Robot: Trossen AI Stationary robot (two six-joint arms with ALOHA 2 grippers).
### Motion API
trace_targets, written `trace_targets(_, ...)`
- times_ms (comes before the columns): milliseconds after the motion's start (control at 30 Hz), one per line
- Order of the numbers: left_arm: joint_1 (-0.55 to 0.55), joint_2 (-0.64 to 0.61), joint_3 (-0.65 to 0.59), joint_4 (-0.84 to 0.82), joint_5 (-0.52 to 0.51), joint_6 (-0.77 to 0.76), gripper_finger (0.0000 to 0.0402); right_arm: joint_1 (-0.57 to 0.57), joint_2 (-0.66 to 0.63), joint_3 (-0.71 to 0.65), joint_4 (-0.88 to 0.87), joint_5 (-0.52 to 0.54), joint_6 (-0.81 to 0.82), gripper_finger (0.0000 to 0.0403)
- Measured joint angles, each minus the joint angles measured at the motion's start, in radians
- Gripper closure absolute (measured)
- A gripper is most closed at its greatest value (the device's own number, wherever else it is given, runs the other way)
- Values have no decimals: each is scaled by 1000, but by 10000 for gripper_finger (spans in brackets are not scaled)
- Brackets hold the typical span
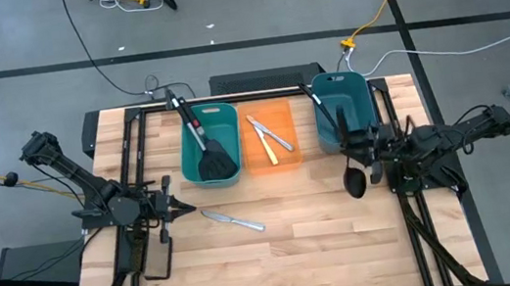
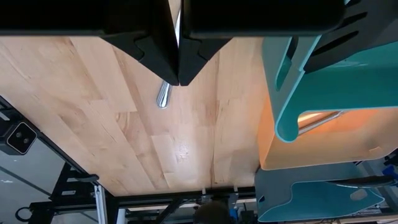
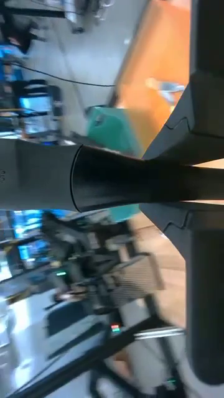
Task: Pick & Place Kitchen Items
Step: Put the black serving spoon into the blue bin
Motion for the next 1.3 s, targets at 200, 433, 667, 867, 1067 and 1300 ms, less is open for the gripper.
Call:
trace_targets(200, 0, 0, 0, 0, -1, 0, 390, -3, 89, 100, 103, 32, -115, 329)
trace_targets(433, 0, 0, 0, 1, -3, -11, 390, -87, 314, 390, 64, 119, -252, 329)
trace_targets(667, 0, 0, 0, 0, -3, -11, 390, -322, 532, 709, -231, 87, -274, 329)
trace_targets(867, 0, 0, 0, 0, -1, -11, 390, -556, 668, 822, -392, 35, -300, 329)
trace_targets(1067, 0, 0, 0, 0, 0, -11, 390, -743, 778, 821, -477, -46, -252, 329)
trace_targets(1300, 0, 0, 0, 0, 0, 8, 390, -852, 919, 821, -450, -93, -200, 329)
